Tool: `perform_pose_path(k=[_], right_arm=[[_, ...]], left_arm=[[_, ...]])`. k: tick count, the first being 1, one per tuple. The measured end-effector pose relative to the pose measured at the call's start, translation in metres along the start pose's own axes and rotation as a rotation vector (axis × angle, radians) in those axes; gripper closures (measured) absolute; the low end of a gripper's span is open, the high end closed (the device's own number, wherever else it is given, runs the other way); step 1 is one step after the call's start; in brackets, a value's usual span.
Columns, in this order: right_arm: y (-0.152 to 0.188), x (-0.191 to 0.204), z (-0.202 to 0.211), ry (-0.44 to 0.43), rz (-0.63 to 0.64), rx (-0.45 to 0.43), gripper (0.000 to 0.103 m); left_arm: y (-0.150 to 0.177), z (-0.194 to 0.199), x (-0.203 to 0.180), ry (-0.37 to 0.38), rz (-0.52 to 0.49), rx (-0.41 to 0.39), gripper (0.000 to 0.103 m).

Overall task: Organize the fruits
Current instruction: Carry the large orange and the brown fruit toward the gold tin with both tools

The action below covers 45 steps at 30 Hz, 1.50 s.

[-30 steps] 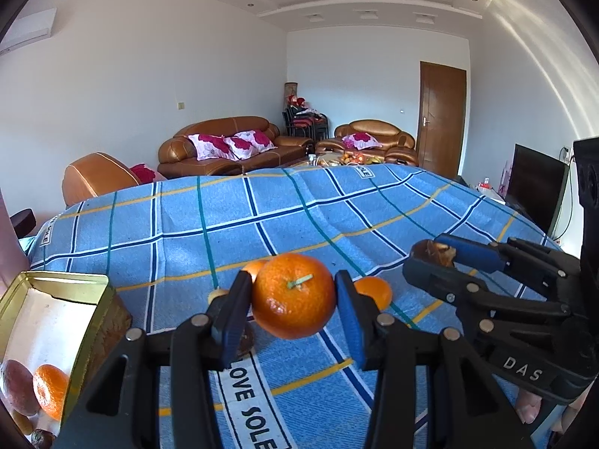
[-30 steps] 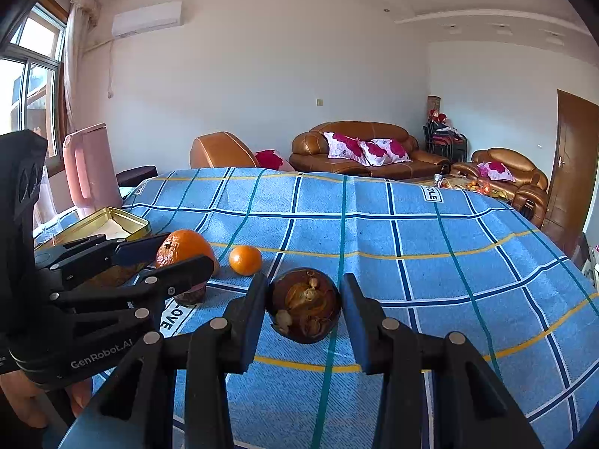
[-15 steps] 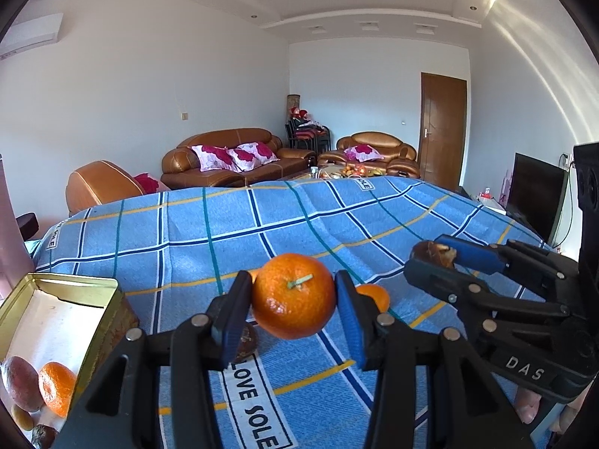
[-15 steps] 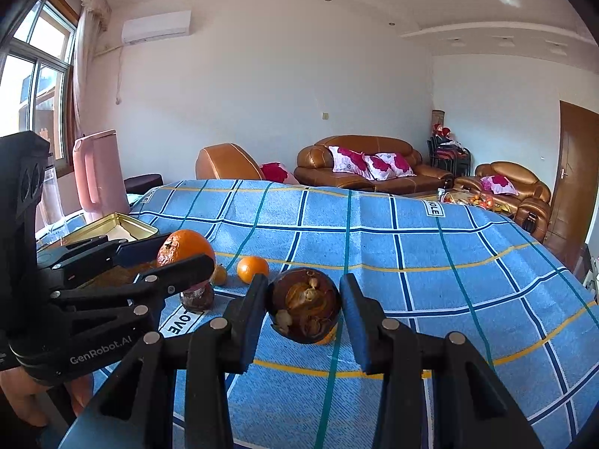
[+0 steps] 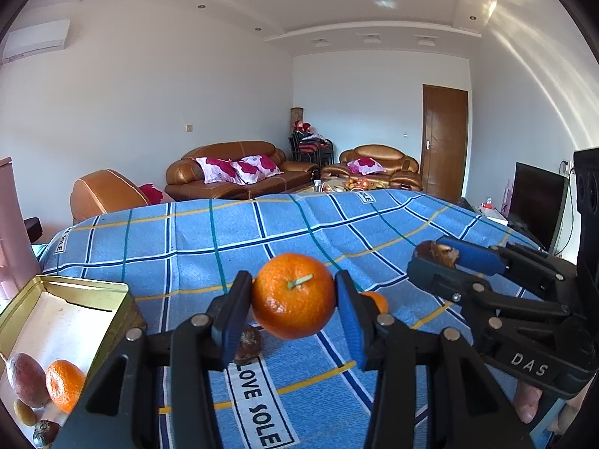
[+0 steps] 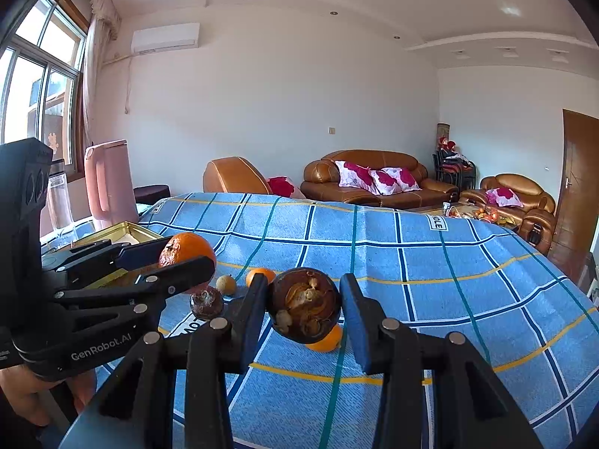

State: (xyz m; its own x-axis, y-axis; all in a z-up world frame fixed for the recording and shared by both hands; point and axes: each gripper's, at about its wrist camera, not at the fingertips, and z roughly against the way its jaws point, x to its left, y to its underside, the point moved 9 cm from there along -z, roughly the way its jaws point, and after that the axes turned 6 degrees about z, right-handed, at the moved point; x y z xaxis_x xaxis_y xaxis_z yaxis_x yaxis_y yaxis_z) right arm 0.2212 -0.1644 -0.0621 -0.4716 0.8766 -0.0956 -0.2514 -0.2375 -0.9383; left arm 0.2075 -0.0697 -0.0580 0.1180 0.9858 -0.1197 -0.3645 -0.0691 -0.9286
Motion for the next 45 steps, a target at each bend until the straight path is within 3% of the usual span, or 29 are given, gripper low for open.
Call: perform_pose_path(k=[14, 28, 45], right_arm=[[-0.003, 0.005, 0.008, -0.013, 0.019, -0.045, 0.061], [-0.003, 0.018, 0.013, -0.021, 0.052, -0.044, 0.061], [-0.005, 0.057, 0.009, -0.095, 0.069, -0.025, 0.061]], left_arm=[[-0.003, 0.021, 0.009, -0.045, 0.01, -0.069, 0.056], [0.001, 0.038, 0.022, -0.055, 0.011, -0.07, 0.056], [0.007, 0.058, 0.043, -0.072, 0.025, -0.069, 0.056]])
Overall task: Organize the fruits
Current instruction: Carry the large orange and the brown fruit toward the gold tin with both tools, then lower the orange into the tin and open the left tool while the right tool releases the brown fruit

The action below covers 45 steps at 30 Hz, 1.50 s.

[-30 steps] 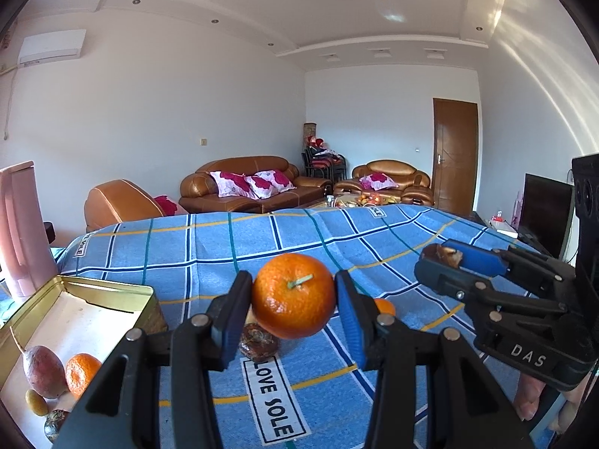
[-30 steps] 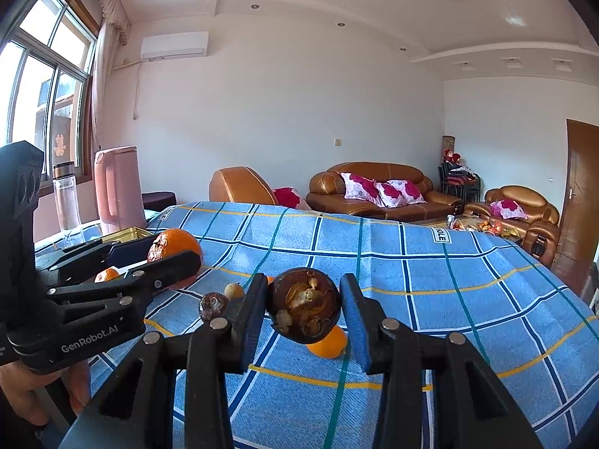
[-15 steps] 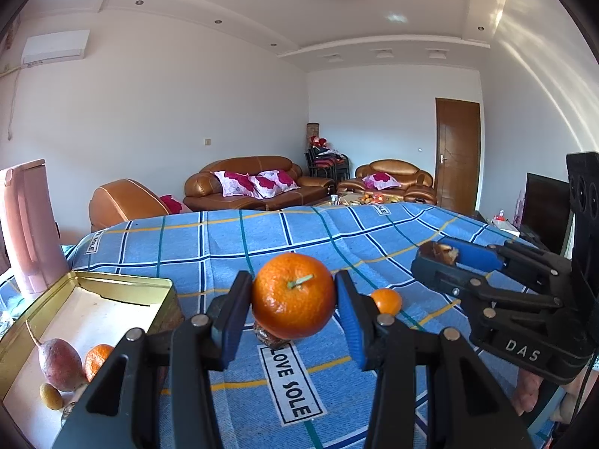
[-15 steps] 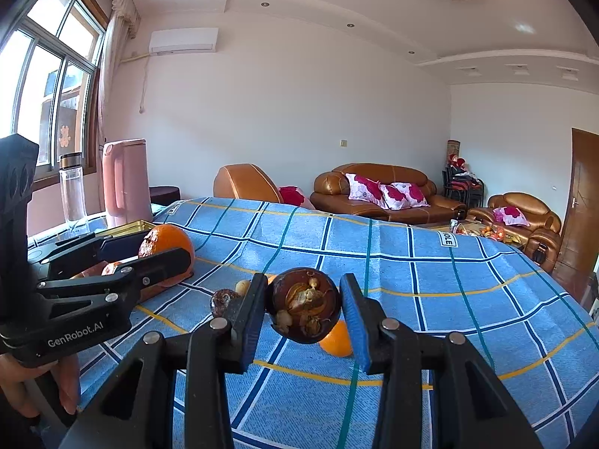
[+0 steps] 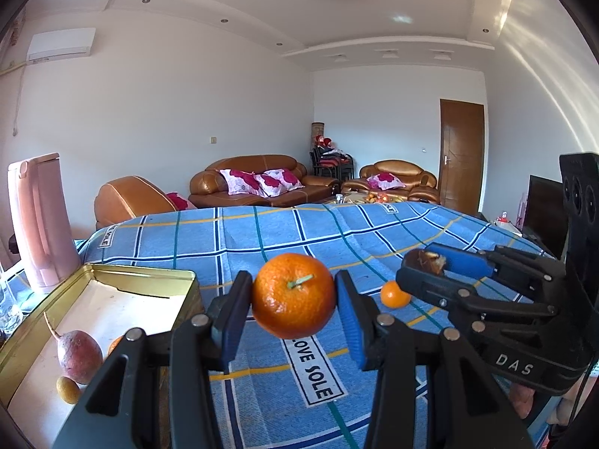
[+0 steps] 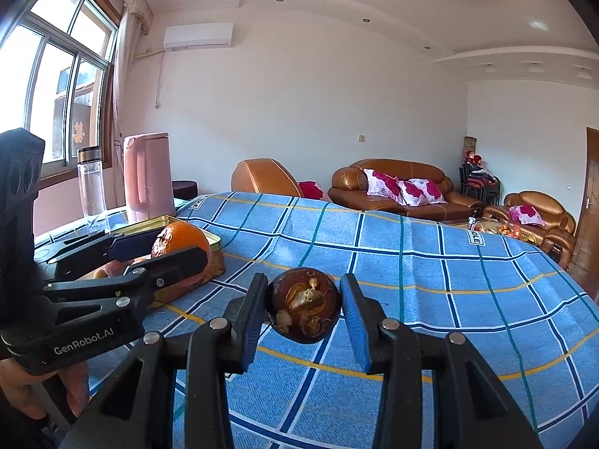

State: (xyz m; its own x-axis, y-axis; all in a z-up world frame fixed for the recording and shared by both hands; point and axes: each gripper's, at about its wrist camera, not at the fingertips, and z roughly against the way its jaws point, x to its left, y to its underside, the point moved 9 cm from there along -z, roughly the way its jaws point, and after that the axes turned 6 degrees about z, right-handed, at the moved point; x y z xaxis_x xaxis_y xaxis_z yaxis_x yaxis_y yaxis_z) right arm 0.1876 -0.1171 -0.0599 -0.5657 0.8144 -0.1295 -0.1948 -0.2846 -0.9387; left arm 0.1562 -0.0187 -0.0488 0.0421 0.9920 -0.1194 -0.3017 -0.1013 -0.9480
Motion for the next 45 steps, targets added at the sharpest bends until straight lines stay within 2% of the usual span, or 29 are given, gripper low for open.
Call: perform_pose_path(k=[21, 34, 45], right_arm=[[-0.022, 0.056, -0.006, -0.078, 0.054, -0.012, 0.061], [-0.035, 0.097, -0.011, -0.163, 0.079, -0.018, 0.061], [-0.04, 0.143, -0.022, -0.239, 0.129, -0.011, 0.061]], left_arm=[[-0.008, 0.027, 0.038, -0.053, 0.021, -0.028, 0.056], [-0.015, 0.056, 0.083, -0.117, 0.047, -0.046, 0.056], [-0.008, 0.071, 0.129, -0.189, 0.083, -0.022, 0.056]])
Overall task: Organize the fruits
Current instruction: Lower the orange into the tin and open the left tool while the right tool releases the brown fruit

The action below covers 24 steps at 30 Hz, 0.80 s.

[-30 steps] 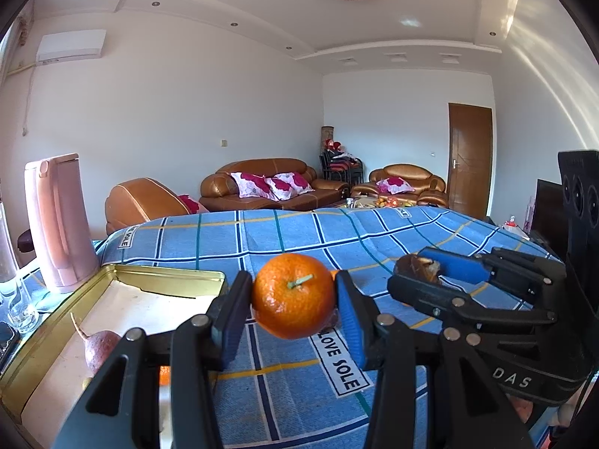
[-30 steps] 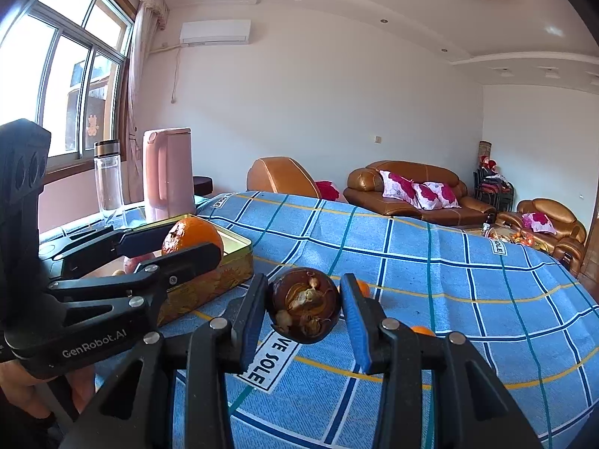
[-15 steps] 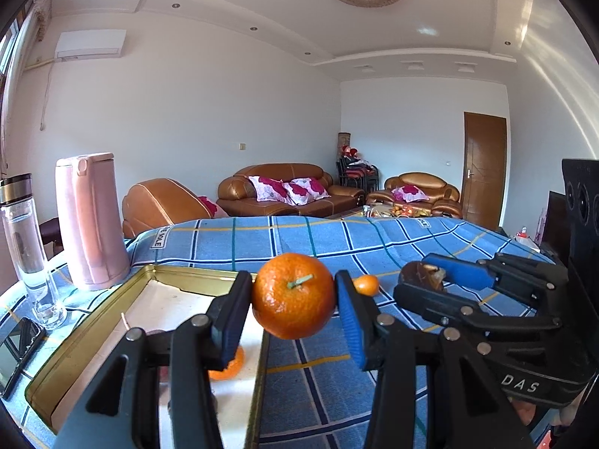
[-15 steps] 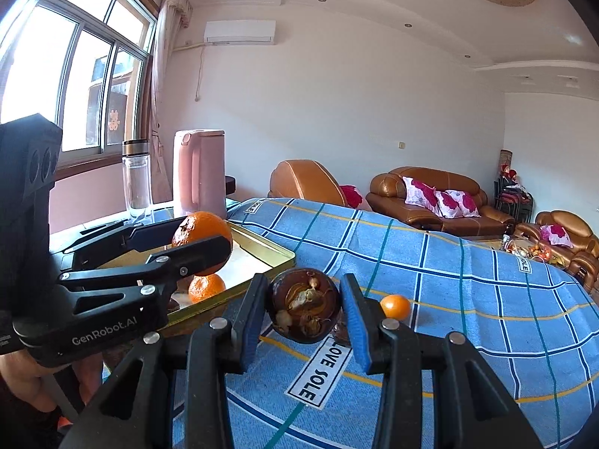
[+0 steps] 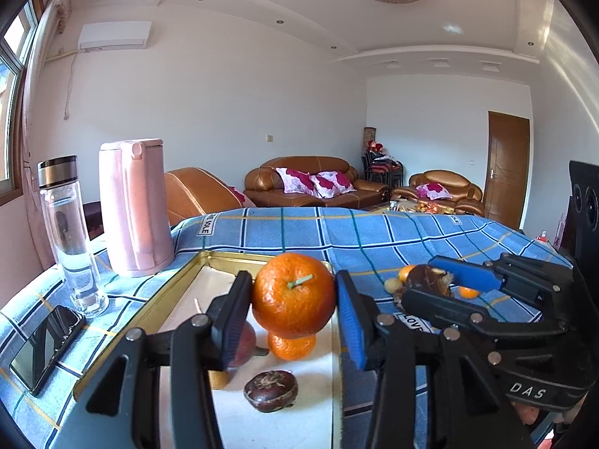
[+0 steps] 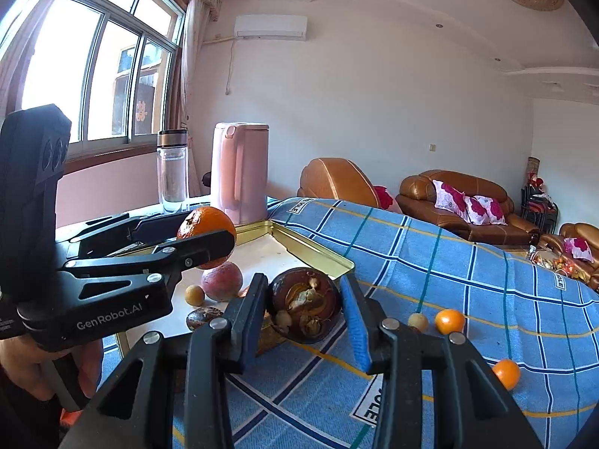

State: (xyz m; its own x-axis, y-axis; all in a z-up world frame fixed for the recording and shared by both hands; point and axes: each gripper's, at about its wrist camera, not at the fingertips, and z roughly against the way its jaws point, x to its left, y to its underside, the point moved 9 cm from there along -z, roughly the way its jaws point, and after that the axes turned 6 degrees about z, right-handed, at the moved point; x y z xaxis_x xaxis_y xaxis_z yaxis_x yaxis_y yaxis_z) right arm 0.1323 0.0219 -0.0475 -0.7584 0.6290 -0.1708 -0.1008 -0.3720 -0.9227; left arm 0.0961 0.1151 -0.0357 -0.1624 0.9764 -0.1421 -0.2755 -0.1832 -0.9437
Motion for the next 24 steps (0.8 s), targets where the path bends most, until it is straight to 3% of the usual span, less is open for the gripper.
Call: perform_pose_path(k=[15, 24], right_arm=[[-0.009, 0.055, -0.033, -0.095, 0.064, 0.028, 0.061], [-0.006, 0.077, -0.048, -0.145, 0.074, 0.06, 0.061]], left_arm=[[0.012, -0.003, 0.064, -0.134, 0.037, 0.061, 0.056], [0.019, -0.004, 0.084, -0.193, 0.032, 0.089, 0.056]])
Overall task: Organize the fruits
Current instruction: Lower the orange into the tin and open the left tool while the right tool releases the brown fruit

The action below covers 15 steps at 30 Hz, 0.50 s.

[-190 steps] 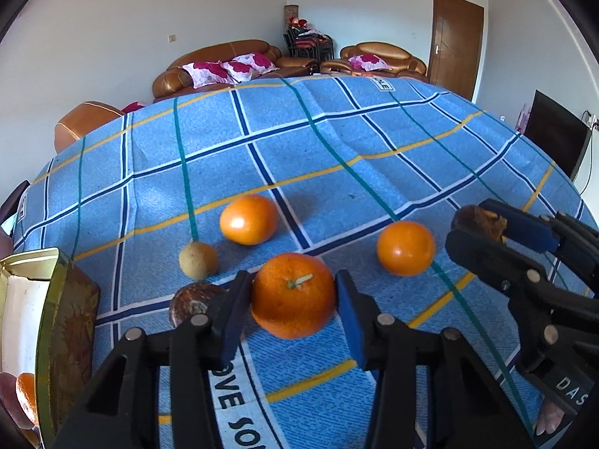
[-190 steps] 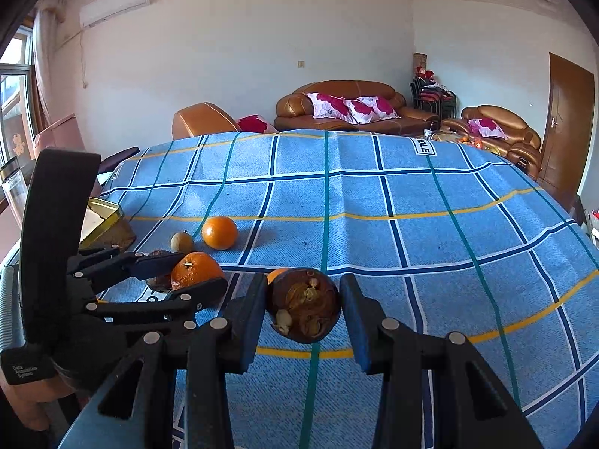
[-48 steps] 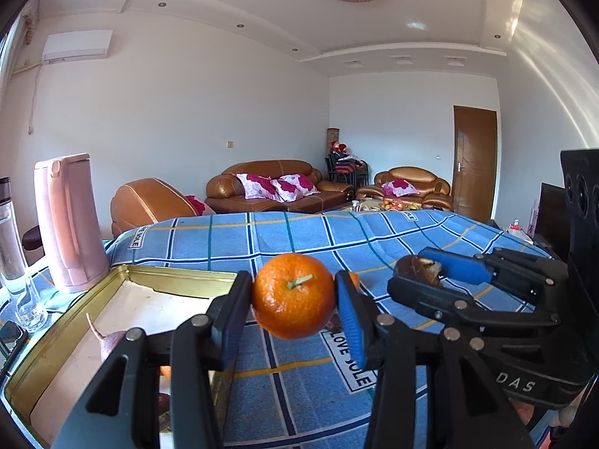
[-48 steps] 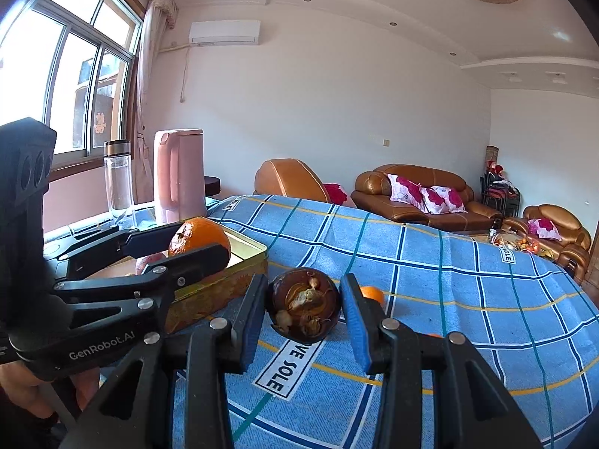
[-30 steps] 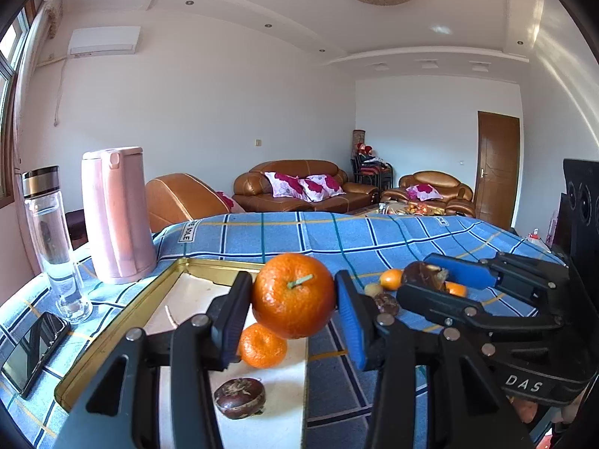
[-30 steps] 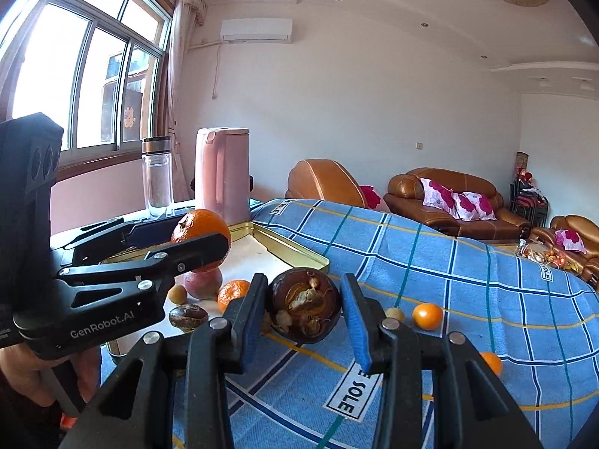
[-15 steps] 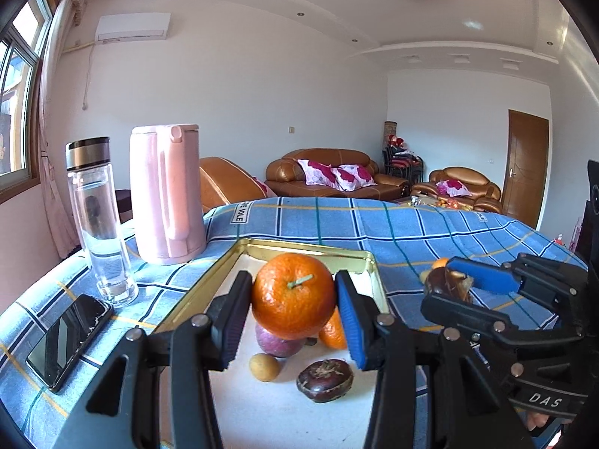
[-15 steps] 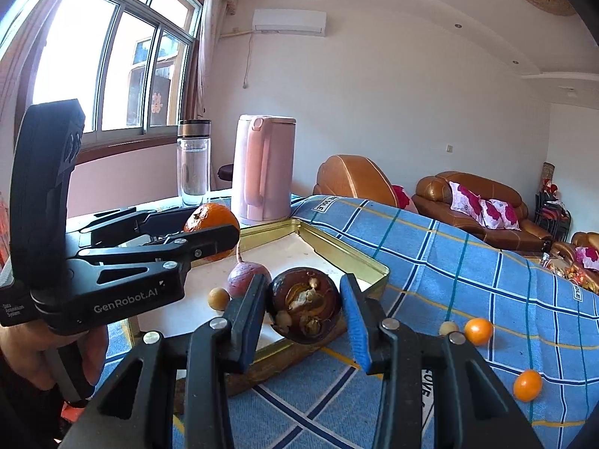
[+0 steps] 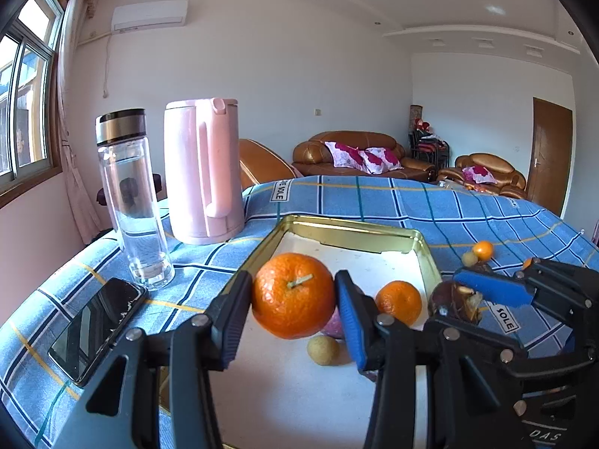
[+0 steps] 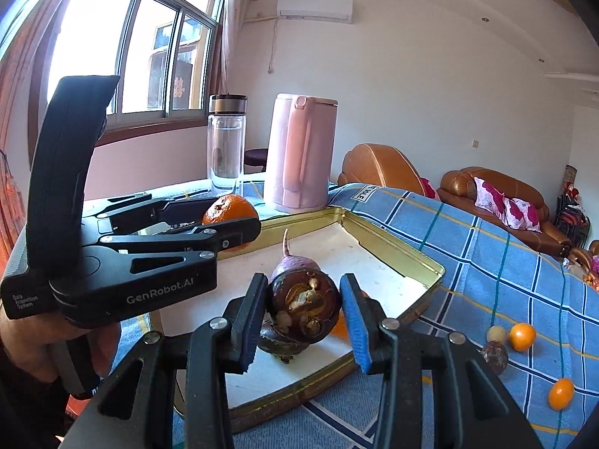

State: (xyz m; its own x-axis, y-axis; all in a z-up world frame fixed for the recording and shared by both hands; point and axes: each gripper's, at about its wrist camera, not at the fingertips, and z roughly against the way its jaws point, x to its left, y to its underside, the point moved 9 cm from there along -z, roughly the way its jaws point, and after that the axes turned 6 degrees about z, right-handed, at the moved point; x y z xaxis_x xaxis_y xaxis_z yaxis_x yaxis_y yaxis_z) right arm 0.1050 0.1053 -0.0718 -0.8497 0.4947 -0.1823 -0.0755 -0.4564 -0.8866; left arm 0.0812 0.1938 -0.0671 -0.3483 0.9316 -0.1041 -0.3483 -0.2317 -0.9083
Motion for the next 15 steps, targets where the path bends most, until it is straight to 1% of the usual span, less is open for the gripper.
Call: perform_pose_path(k=[8, 15], right_arm=[[0.003, 0.02, -0.014, -0.032, 0.029, 0.034, 0.061], [0.007, 0.022, -0.024, -0.043, 0.033, 0.075, 0.061]], left_arm=[[0.01, -0.011, 0.014, -0.03, -0.004, 0.046, 0.056], [0.015, -0.017, 0.019, -0.042, -0.011, 0.079, 0.056]])
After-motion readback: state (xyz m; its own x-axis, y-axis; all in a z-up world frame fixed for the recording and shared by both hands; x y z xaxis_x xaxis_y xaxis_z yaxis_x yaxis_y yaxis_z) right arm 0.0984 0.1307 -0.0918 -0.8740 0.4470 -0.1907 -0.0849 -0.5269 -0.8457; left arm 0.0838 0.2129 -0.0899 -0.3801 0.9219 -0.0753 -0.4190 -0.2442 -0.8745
